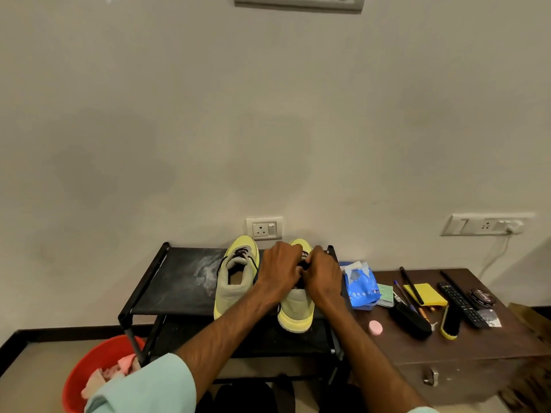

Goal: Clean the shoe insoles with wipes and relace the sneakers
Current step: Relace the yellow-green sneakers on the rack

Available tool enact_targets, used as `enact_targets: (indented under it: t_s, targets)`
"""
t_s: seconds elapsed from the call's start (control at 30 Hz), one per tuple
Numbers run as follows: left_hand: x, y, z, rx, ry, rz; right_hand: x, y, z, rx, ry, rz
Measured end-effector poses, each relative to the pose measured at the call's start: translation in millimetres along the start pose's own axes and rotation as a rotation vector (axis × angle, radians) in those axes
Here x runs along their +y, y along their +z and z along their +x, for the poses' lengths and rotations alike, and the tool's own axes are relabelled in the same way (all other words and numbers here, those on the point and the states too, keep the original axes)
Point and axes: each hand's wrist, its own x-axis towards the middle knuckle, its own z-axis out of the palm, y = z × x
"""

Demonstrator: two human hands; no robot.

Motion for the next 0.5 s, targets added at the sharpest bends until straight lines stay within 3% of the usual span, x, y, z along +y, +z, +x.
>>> enact_targets:
  t_s: [0.3, 0.5]
  targets:
    - [-12.3, 16.6, 1.6, -0.126, -0.103, -0.07, -1.6, 7.6, 22.6, -0.118, 0.15, -0.194]
    - [-14.6, 22.4, 0.6, -0.123, -0.113, -0.059, -2.9, 14.1, 24.0, -0.183, 0.117, -0.205]
